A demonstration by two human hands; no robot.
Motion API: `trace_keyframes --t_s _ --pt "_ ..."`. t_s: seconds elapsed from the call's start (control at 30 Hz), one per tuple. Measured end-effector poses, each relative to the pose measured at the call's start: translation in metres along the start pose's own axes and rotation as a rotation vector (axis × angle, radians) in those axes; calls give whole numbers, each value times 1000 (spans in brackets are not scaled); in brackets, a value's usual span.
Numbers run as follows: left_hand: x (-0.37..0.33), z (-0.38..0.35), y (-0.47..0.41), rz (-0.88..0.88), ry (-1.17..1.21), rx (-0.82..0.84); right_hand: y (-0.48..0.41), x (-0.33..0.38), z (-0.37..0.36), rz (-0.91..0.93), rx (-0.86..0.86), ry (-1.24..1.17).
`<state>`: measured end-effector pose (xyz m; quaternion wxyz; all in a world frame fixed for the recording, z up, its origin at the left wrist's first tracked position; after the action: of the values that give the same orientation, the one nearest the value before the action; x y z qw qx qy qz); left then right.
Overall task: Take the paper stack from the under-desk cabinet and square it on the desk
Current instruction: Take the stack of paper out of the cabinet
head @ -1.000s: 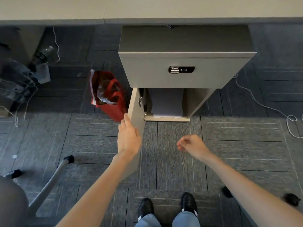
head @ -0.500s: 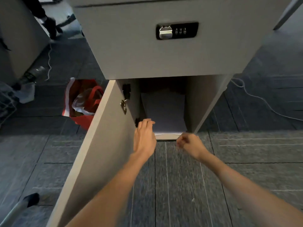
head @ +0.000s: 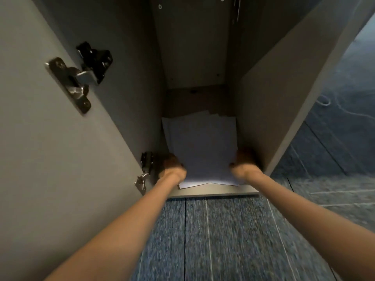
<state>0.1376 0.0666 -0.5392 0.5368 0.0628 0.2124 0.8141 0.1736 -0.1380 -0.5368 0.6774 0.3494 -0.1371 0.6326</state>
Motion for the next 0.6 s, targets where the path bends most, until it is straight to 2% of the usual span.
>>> trace_keyframes --t_s 0.13,0.2,0.3,0.4,0.47,0.6 --pt "-6 -5 -7 125 -38 -170 -13 5 -7 -47 -73 67" --pt "-14 -3 -2 166 -16 -193 -14 9 -11 -90 -112 42" --pt "-15 1 -4 276 138 -145 -19 11 -12 -225 -146 -199" --pt "-5 5 -19 273 362 -109 -30 12 -5 -278 -156 -507" --pt "0 8 -20 236 441 -85 -36 13 -3 -284 -116 -566" --pt "3 8 -19 215 472 -23 -30 10 -7 -331 -38 -511"
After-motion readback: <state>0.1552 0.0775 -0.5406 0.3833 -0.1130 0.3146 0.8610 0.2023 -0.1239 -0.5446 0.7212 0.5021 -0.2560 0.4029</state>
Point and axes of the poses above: each hand's wrist, its own y-axis away from the middle knuckle, its own z-axis out of the back of the hand, x = y × z, the point moved 2 cm from there along -y, towards the middle knuckle, and after that the axes turned 11 degrees about -y, right-handed, at the moved point
